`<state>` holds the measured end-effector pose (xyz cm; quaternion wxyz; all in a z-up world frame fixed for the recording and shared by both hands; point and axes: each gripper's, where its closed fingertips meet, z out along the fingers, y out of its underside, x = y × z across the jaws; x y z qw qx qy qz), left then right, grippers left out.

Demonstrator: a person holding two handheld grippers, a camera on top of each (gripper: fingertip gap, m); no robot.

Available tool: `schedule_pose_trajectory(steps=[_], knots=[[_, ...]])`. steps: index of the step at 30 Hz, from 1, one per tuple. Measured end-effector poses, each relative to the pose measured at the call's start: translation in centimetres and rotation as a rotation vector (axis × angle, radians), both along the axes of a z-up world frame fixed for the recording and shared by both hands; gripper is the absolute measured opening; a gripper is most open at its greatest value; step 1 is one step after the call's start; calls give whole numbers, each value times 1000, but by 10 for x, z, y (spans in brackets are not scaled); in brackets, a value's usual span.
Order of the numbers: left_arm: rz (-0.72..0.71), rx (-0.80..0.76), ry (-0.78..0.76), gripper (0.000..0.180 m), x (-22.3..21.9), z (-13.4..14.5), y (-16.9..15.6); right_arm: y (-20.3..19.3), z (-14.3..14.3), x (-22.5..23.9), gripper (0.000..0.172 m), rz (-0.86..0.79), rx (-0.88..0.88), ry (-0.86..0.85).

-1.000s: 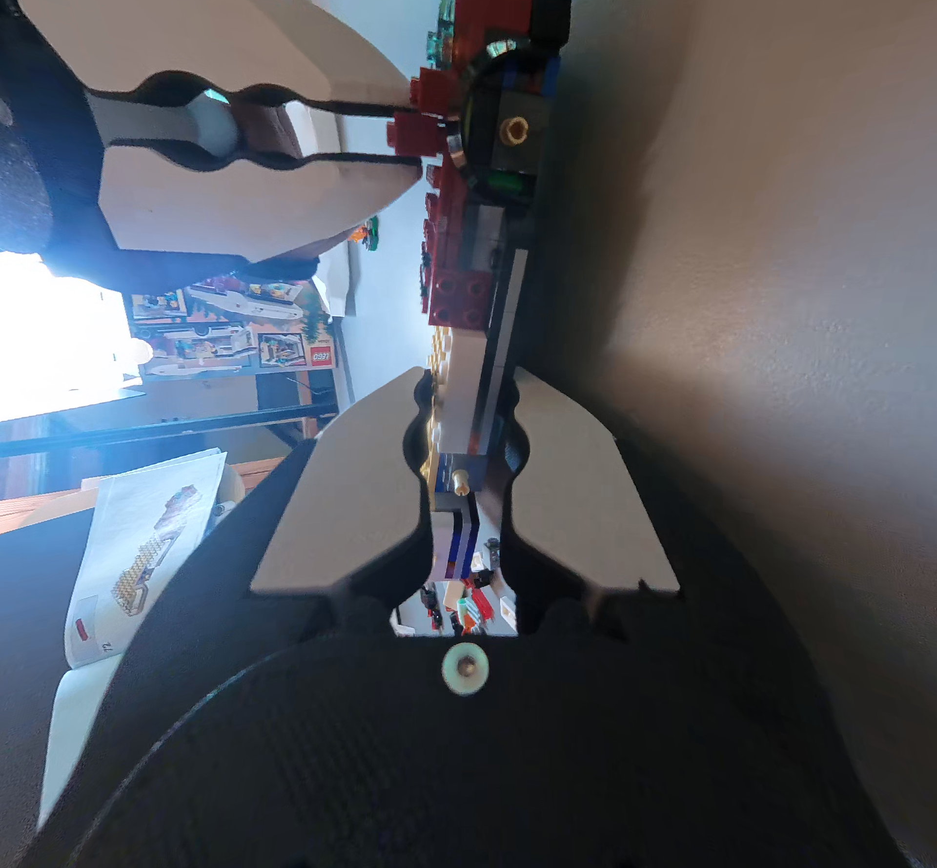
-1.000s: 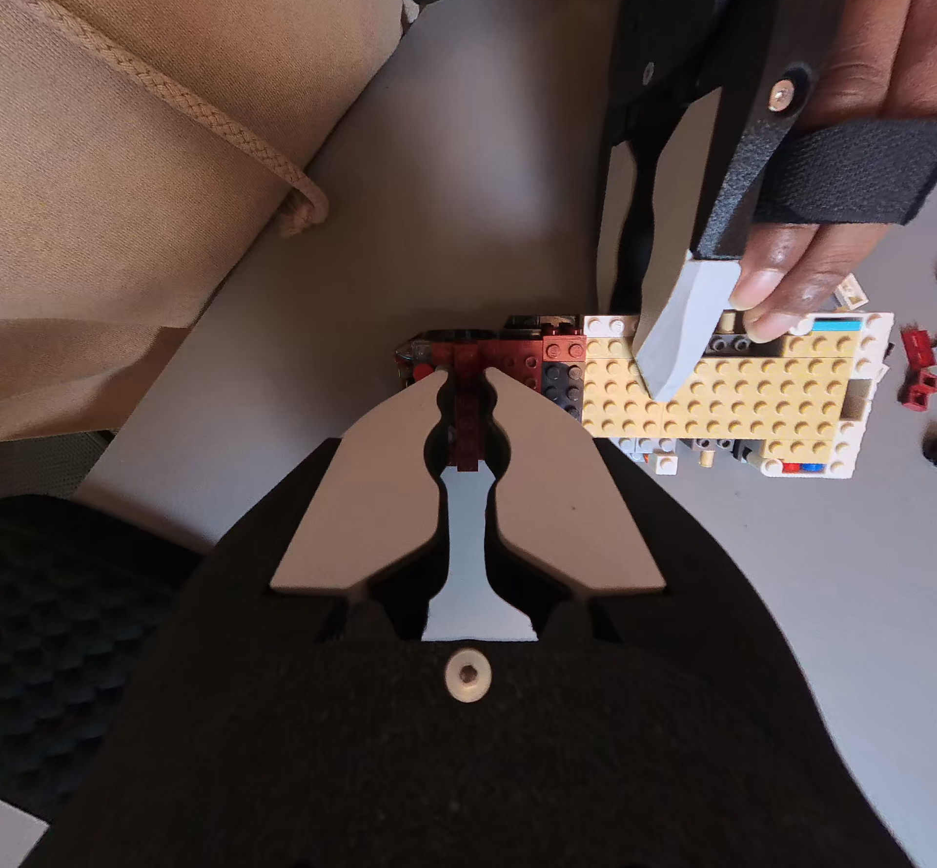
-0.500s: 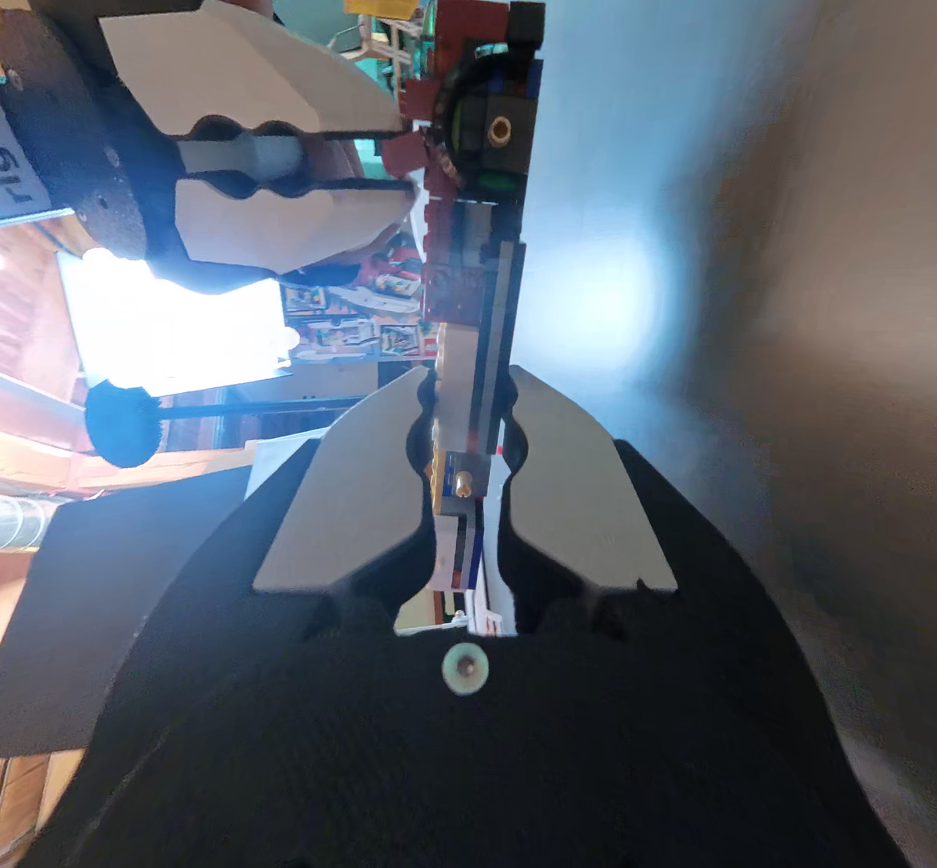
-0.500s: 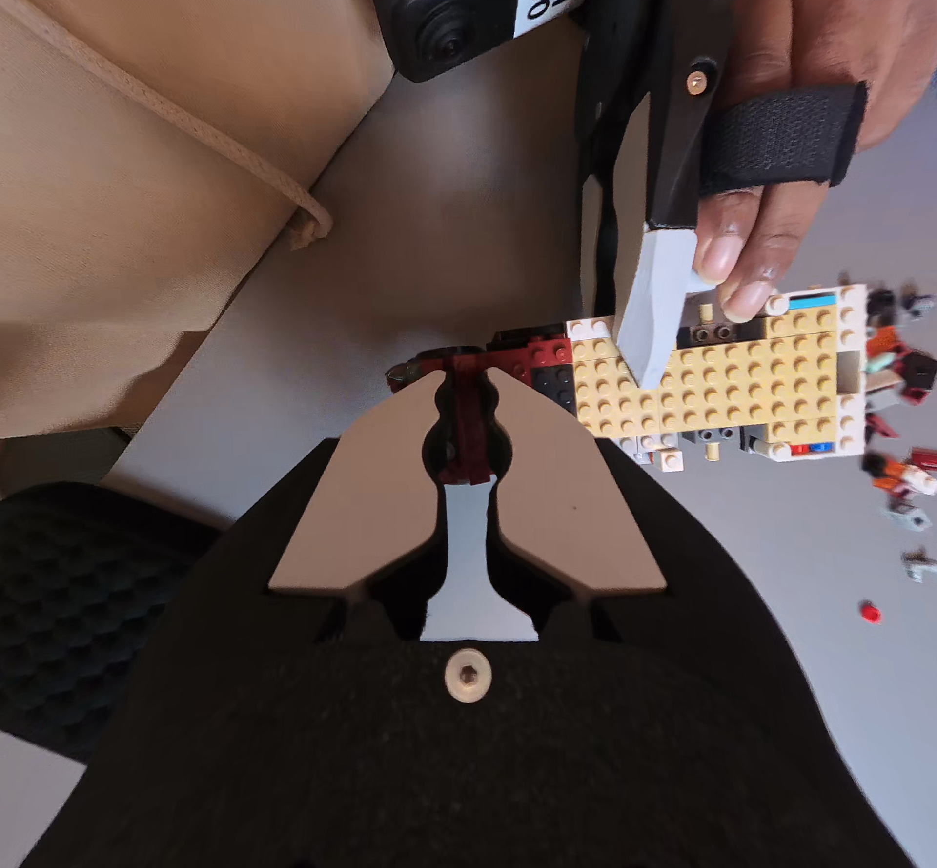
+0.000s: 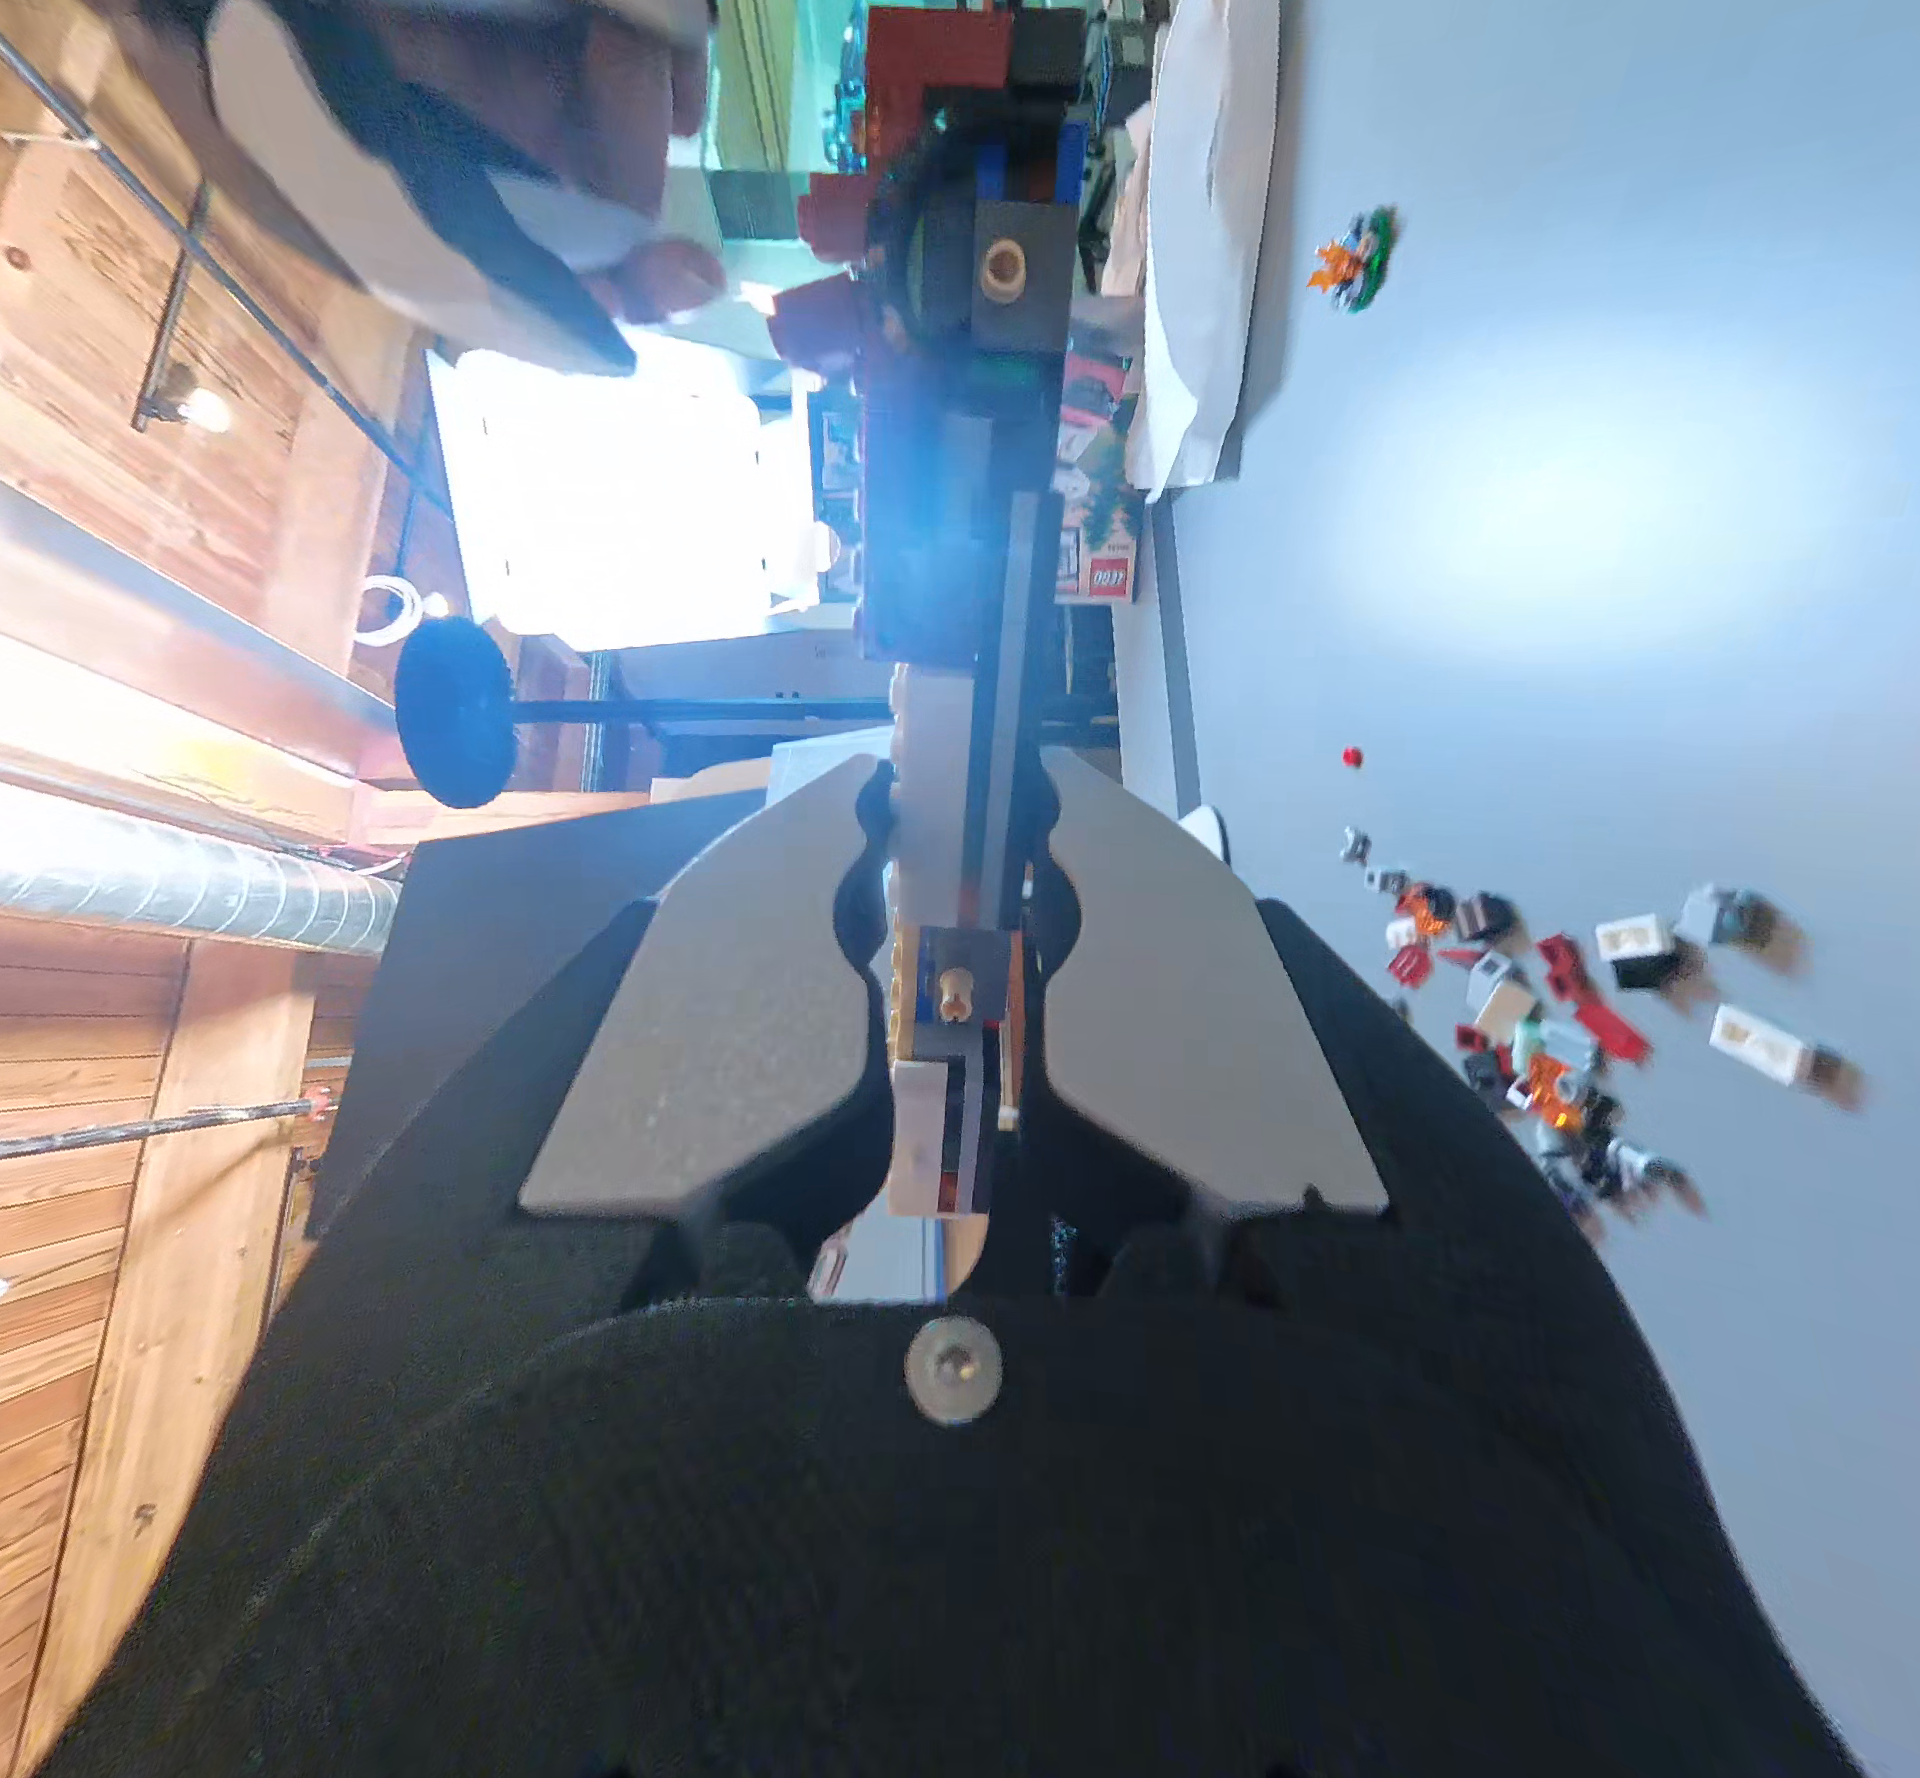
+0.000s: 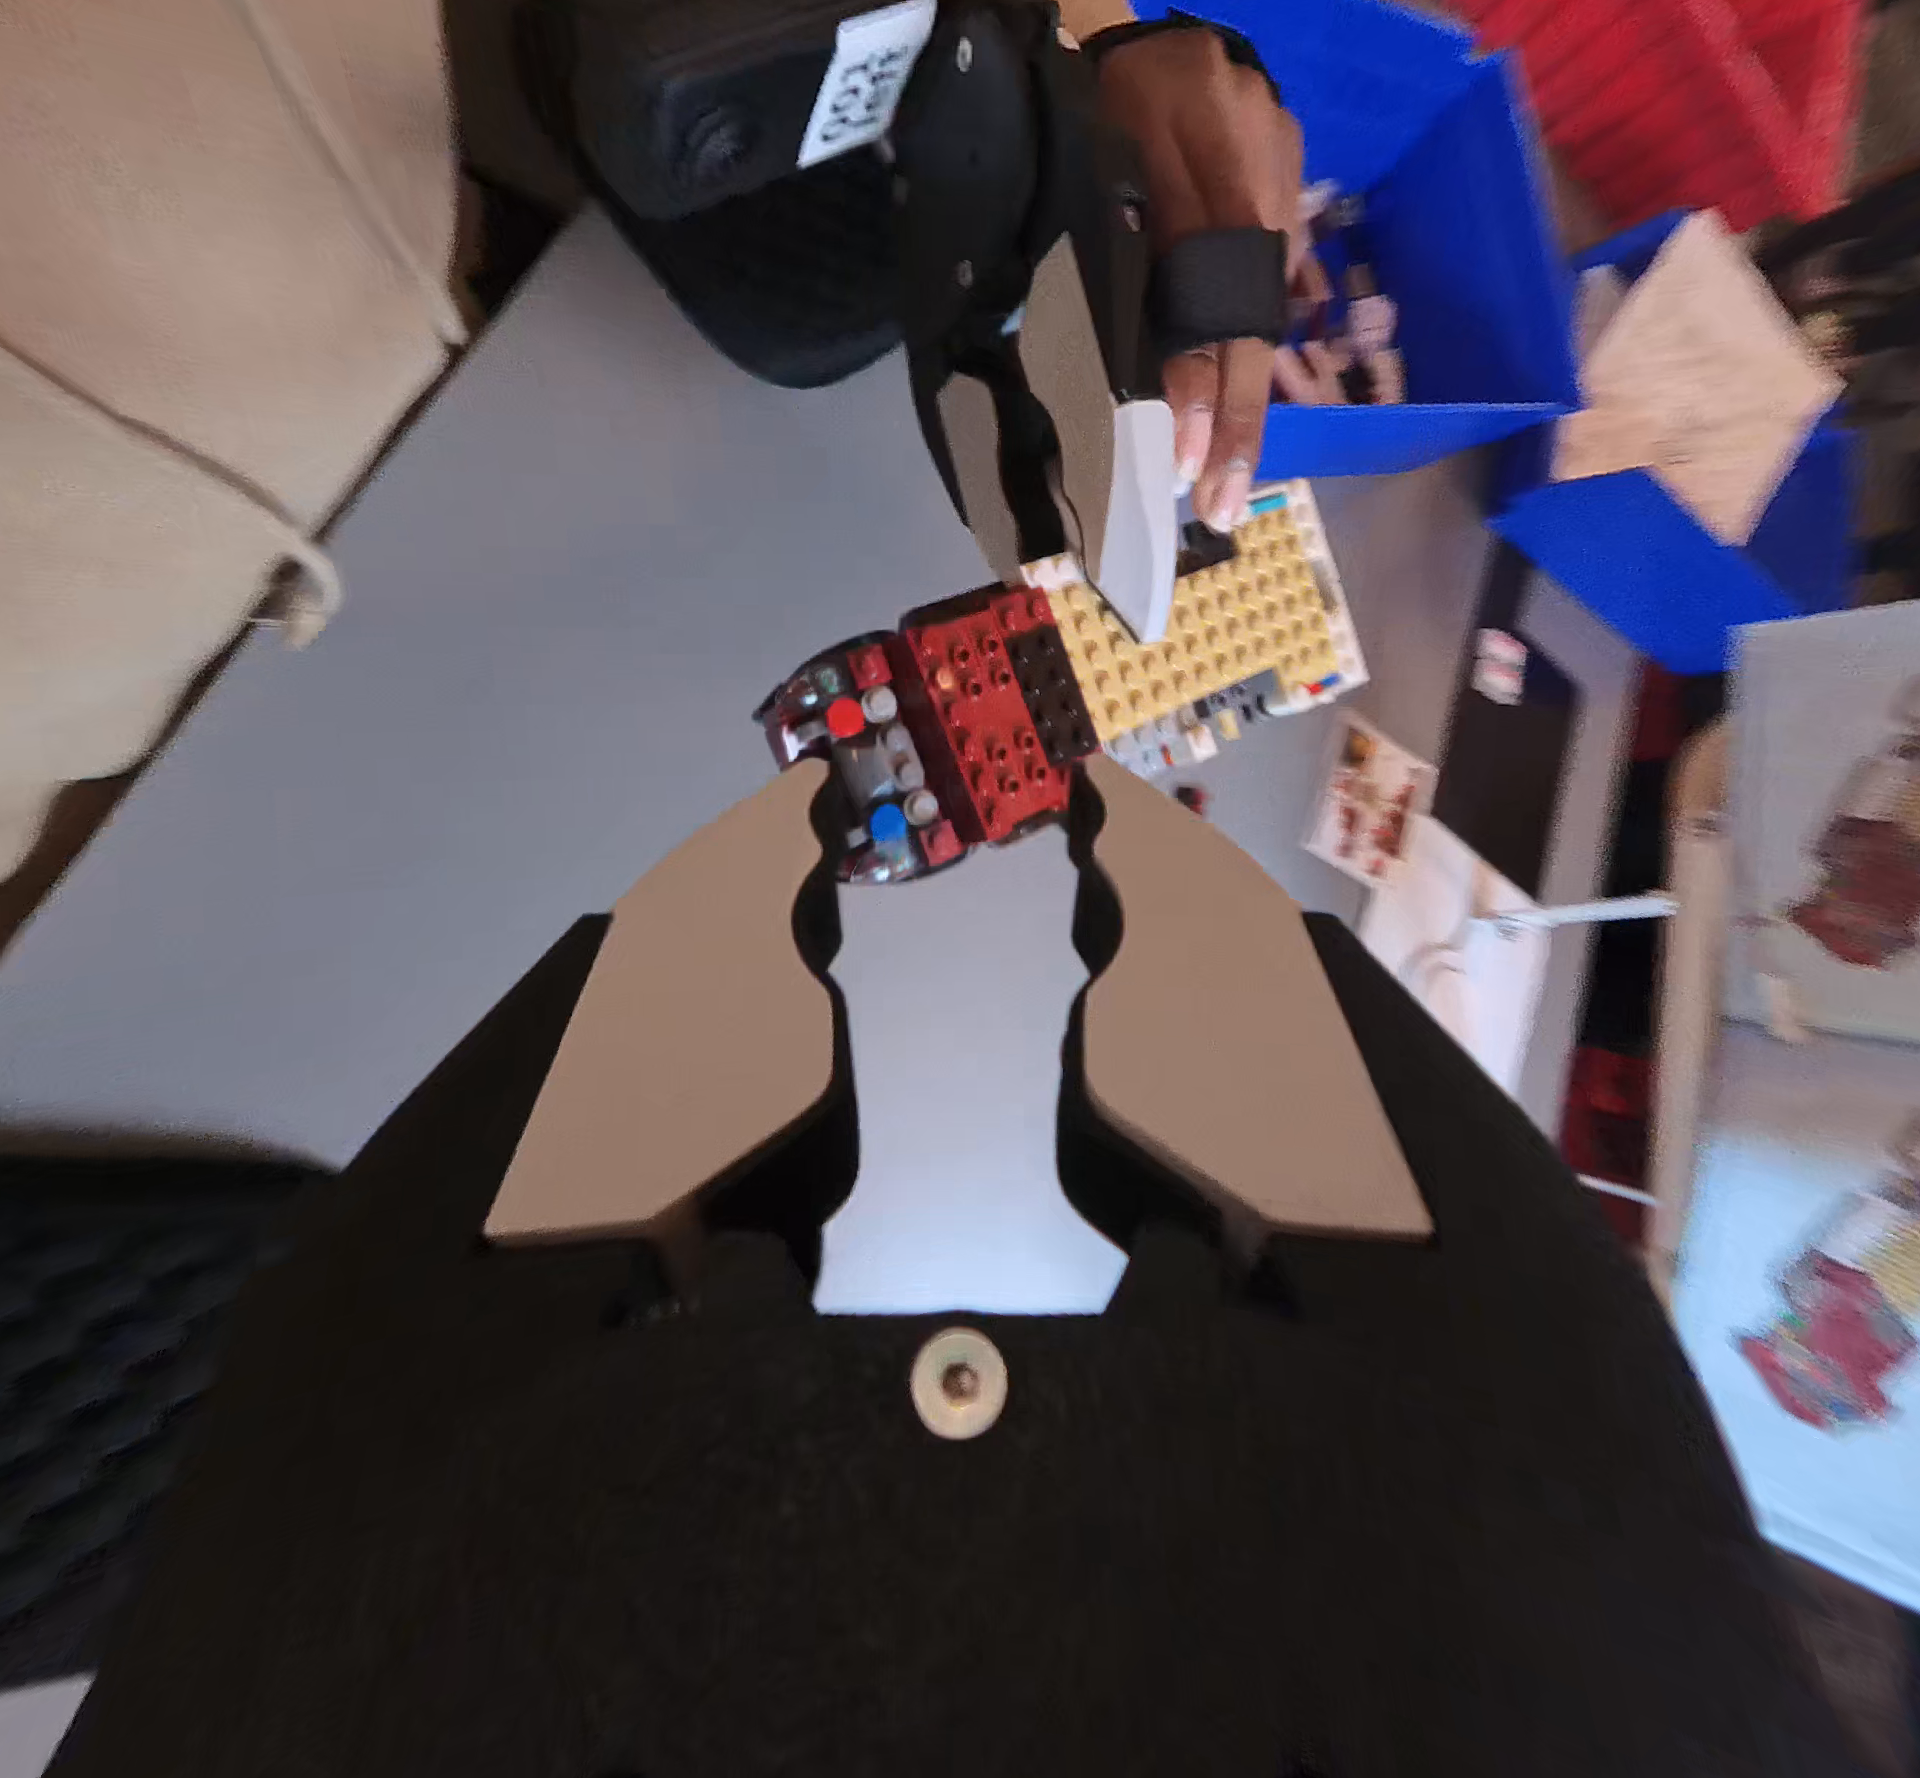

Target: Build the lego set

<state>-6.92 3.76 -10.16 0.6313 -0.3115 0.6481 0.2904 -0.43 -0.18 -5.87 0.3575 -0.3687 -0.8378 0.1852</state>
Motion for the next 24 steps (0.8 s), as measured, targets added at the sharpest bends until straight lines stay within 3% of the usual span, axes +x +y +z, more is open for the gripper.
schedule_pose_trajectory(steps=[4, 9, 17, 24], knots=[[66, -42, 40, 23, -16, 13, 8, 8, 0, -3, 76, -123, 332, 231], [115, -80, 82, 23, -15, 29, 14, 11, -9, -25, 86, -155, 658, 370], [183, -94, 82, 23, -10, 54, 12, 29, 6, -31, 67, -193, 665, 471], [204, -109, 71, 23, -10, 59, 10, 30, 18, -29, 46, -196, 696, 556]])
